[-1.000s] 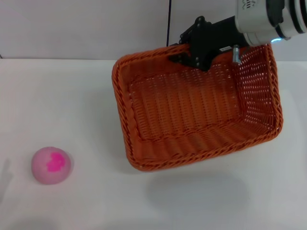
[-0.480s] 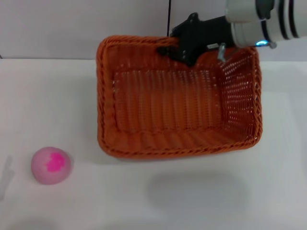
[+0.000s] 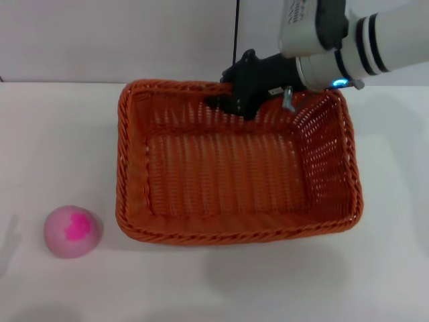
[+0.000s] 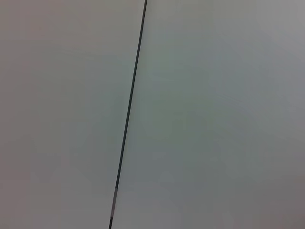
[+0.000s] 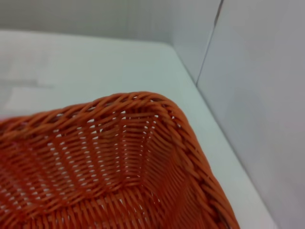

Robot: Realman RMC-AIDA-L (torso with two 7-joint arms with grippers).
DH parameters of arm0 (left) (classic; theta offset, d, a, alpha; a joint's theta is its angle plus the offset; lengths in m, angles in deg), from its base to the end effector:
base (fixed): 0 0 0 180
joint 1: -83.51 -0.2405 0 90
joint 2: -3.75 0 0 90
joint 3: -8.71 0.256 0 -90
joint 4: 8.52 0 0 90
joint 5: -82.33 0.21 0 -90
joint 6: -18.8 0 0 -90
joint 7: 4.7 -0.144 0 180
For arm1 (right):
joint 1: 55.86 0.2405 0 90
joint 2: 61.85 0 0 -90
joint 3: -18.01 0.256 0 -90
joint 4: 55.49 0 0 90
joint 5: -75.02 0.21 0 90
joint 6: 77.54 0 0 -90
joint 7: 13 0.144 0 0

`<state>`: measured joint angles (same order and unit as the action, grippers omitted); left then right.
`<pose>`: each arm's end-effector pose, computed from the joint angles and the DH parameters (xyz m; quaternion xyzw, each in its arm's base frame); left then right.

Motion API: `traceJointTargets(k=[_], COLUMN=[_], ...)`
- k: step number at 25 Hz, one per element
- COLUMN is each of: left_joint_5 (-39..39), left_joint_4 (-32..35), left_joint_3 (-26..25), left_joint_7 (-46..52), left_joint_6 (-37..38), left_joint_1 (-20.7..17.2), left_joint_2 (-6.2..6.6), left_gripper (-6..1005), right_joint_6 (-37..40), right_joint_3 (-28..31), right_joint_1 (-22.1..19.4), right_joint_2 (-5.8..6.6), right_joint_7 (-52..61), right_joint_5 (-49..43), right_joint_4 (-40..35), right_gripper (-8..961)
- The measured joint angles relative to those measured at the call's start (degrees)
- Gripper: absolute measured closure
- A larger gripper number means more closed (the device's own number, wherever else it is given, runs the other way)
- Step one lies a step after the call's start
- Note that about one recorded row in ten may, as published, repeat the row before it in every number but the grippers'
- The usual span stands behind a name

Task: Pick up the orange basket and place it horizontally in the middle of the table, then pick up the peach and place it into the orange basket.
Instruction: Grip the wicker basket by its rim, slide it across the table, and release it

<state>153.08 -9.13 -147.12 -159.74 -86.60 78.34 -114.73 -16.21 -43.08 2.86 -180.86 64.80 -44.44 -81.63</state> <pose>-0.3817 0.1051 0.0278 -0.6420 -0.2475 -0.3848 0.6153 0.1307 0.4307 -0.0742 -0.9900 -0.0113 0.0449 0.1335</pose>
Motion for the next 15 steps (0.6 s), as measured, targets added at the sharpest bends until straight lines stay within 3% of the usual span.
traceJointTargets(k=[4,15], left_joint_5=[0.00,0.00], left_joint_4=[-0.06,-0.09], left_joint_3=[0.00,0.00], left_joint_7=[0.00,0.00], left_joint_6=[0.91,1.39], left_joint_1=[0.56,1.46], left_joint_2=[0.01,0.09], left_gripper=[167,168], right_joint_6=[-2.64,-2.59], right_joint_3=[-4.81,-5.37], right_joint_1=[-0.11,-1.21], right_joint_2=[-0.08,-0.12], right_joint_7=[2.81,3.14], right_joint_5=[0.00,-0.21], right_joint_4=[0.09,-1.44], right_gripper=[805,789])
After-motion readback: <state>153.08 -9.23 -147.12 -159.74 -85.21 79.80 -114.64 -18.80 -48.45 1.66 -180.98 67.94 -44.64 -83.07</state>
